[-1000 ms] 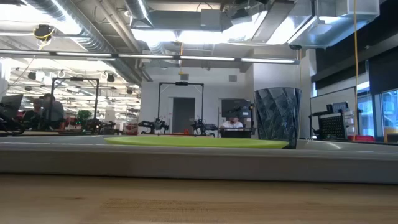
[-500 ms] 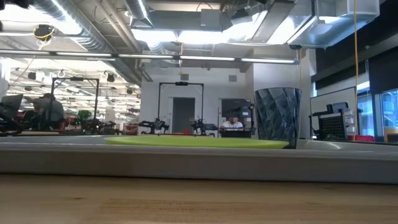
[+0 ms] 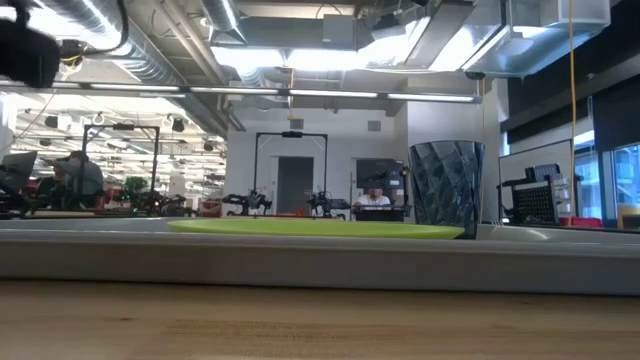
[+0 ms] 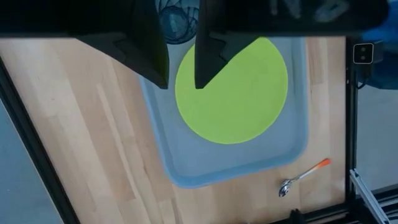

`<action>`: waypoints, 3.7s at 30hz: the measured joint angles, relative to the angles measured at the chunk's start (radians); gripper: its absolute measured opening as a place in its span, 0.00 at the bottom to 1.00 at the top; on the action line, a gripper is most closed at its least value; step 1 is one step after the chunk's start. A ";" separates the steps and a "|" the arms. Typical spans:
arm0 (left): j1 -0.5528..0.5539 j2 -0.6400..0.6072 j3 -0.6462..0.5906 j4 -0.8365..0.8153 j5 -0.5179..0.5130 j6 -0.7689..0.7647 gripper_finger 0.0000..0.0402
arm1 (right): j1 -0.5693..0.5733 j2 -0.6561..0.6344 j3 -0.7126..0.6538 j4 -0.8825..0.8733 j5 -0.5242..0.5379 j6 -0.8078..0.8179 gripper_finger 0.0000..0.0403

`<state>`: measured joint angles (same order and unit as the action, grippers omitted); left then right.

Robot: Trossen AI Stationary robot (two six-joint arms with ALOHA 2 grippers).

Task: Pick and place plate/cup/fork/spoon on tray
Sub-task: Put the orange spoon on the gray tray to the left of the green plate

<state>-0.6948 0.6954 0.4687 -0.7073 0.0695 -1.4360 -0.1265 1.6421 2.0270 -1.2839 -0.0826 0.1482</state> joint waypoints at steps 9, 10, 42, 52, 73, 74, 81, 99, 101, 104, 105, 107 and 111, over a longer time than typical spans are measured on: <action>0.049 -0.006 -0.096 0.021 0.027 -0.080 0.08 | 0.000 0.000 0.000 0.000 0.000 0.000 0.19; 0.054 -0.006 -0.098 0.021 0.026 -0.078 0.08 | 0.000 0.000 0.000 0.000 0.000 0.000 0.19; 0.064 0.077 -0.097 0.086 0.117 0.054 0.01 | 0.000 0.000 0.000 0.000 0.000 0.000 0.19; 0.068 0.077 -0.098 0.088 0.124 0.055 0.13 | 0.000 0.000 0.000 0.000 0.000 0.004 0.19; 0.069 0.097 -0.139 0.132 0.029 0.032 0.15 | 0.000 0.000 0.000 0.000 0.000 0.004 0.19; 0.069 0.097 -0.139 0.134 0.031 0.032 0.15 | 0.000 0.000 0.000 0.000 0.000 0.004 0.19; 0.066 0.105 -0.139 0.137 0.073 0.032 0.15 | 0.000 0.000 0.000 0.000 0.000 0.003 0.19; 0.066 0.298 -0.139 0.240 0.094 0.116 0.15 | 0.000 0.000 0.000 -0.001 0.001 0.000 0.19; 0.066 0.311 -0.139 0.238 0.113 0.115 0.14 | 0.000 0.000 0.000 -0.001 0.001 0.000 0.19; 0.066 0.321 -0.139 0.245 0.126 0.115 0.10 | 0.000 0.000 0.000 -0.001 0.001 0.000 0.19; 0.066 0.321 -0.139 0.246 0.126 0.114 0.07 | 0.000 0.000 0.000 -0.001 0.001 0.000 0.19; 0.067 0.319 -0.138 0.252 0.131 0.113 0.03 | 0.000 0.000 0.000 -0.001 0.001 0.000 0.19; 0.069 0.311 -0.137 0.260 0.131 0.112 0.01 | 0.000 0.000 0.000 -0.001 0.001 0.000 0.19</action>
<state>-0.6262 1.0061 0.3321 -0.4469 0.2008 -1.3239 -0.1266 1.6421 2.0270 -1.2846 -0.0814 0.1483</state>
